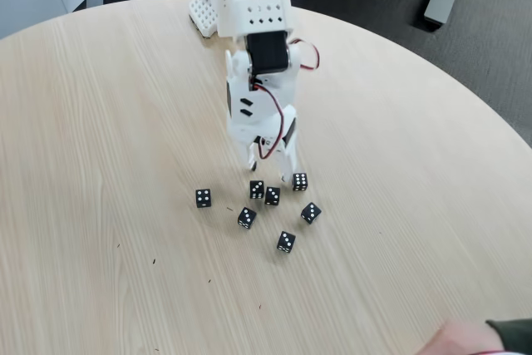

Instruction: Pick up the dice with number 6

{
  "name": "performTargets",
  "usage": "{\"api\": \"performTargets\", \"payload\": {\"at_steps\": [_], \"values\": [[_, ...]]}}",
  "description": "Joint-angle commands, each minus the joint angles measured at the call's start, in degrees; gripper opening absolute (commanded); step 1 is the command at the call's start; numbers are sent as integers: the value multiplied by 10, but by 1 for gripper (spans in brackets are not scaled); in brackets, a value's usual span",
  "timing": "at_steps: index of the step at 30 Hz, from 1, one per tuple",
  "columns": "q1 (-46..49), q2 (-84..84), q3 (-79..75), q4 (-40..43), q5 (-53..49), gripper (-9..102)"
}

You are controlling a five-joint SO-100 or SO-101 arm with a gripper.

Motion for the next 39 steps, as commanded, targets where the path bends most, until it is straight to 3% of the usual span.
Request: {"api": "performTargets", "payload": {"at_steps": [1, 11, 20, 25, 29, 39], "values": [[6, 0, -15, -3, 20, 21], [6, 0, -9, -2, 236, 20], [9, 0, -7, 1, 332, 19], [55, 0, -7, -1, 331, 20], [86, 0, -7, -3, 268, 20], [36, 2, -7, 1, 202, 21]]}}
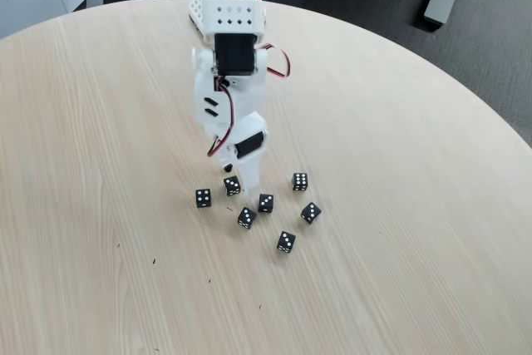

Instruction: Pick up the dice with number 6

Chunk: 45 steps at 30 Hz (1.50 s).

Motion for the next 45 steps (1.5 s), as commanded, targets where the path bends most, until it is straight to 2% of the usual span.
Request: {"api": "performTargets", "payload": {"at_steps": [1, 22, 33, 45], "values": [[-40, 6, -4, -1, -22, 21], [-235, 4, -4, 3, -62, 21], [-230, 11, -13, -6, -95, 23], [-229, 12, -13, -71, -160, 26]]}}
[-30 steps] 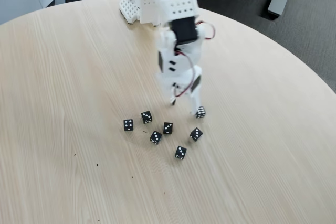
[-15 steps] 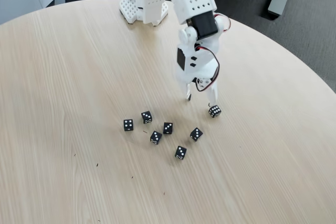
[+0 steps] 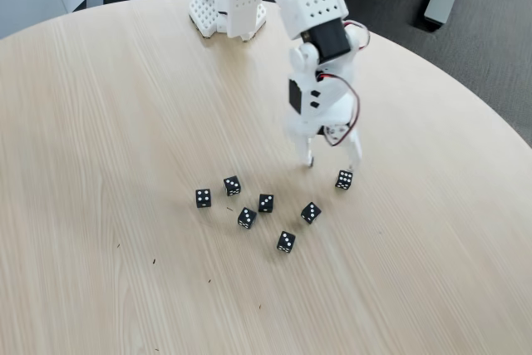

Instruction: Pick up the dice with number 6

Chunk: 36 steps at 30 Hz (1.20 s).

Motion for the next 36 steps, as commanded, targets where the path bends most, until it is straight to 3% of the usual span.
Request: {"api": "performTargets", "payload": {"at_steps": [1, 6, 14, 24, 36], "values": [[5, 12, -13, -7, -27, 27], [5, 12, -14, -8, -66, 27], [7, 3, -13, -6, -2, 28], [19, -4, -77, -21, -11, 29], [66, -14, -142, 69, 26, 29]]}}
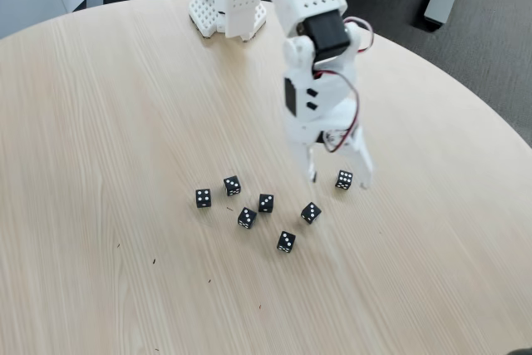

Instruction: Pick up the dice with number 6

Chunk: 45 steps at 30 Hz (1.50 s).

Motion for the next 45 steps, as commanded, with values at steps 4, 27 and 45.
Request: {"api": "performTargets", "payload": {"at_steps": [4, 27, 45], "values": [[2, -19, -15, 34, 14, 30], [1, -36, -10, 52, 18, 29], [1, -37, -17, 84, 21, 29]]}}
